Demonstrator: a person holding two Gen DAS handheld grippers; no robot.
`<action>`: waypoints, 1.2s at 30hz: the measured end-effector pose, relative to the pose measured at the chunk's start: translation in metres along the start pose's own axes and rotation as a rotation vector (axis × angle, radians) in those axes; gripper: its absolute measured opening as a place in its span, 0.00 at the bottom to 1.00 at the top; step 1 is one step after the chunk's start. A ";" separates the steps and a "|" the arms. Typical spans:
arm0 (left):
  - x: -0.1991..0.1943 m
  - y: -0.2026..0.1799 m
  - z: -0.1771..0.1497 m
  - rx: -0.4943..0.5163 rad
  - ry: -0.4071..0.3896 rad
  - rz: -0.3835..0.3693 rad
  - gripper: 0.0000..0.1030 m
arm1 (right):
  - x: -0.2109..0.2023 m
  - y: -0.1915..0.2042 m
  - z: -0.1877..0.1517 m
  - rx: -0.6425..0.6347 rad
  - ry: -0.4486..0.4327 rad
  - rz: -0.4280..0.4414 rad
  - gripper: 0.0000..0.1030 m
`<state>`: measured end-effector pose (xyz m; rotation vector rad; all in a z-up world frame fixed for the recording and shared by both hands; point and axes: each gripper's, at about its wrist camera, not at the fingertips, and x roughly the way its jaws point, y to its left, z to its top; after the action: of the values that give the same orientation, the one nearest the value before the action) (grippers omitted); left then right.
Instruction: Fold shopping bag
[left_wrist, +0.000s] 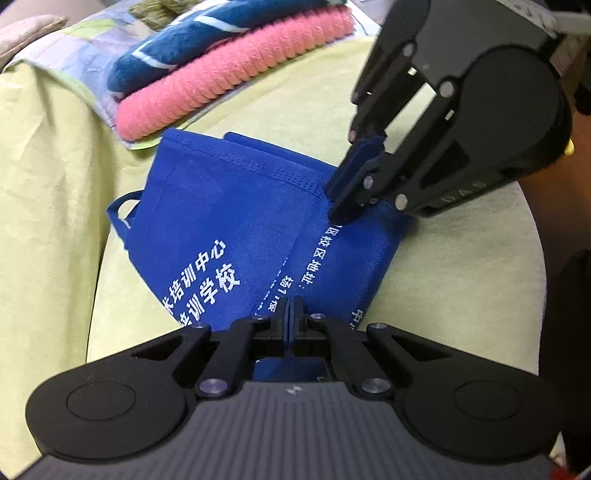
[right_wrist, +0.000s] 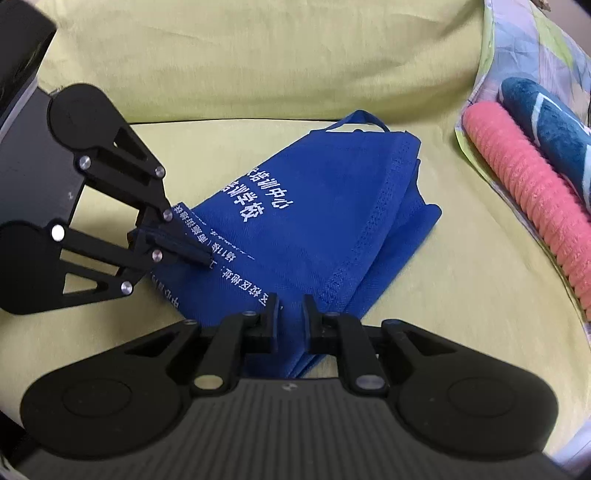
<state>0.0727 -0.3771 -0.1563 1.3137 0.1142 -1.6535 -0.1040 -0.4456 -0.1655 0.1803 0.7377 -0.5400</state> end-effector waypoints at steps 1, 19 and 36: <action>0.000 0.001 -0.003 -0.021 0.002 0.017 0.00 | 0.002 0.002 0.001 -0.005 0.000 -0.003 0.11; -0.053 0.010 -0.028 -0.157 0.105 0.144 0.07 | -0.001 -0.007 -0.002 0.044 0.013 0.049 0.11; -0.051 -0.012 -0.025 -0.072 0.110 0.108 0.16 | -0.002 -0.007 -0.002 0.061 0.004 0.062 0.11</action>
<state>0.0774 -0.3246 -0.1320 1.3333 0.1648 -1.4736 -0.1099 -0.4498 -0.1661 0.2599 0.7173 -0.5034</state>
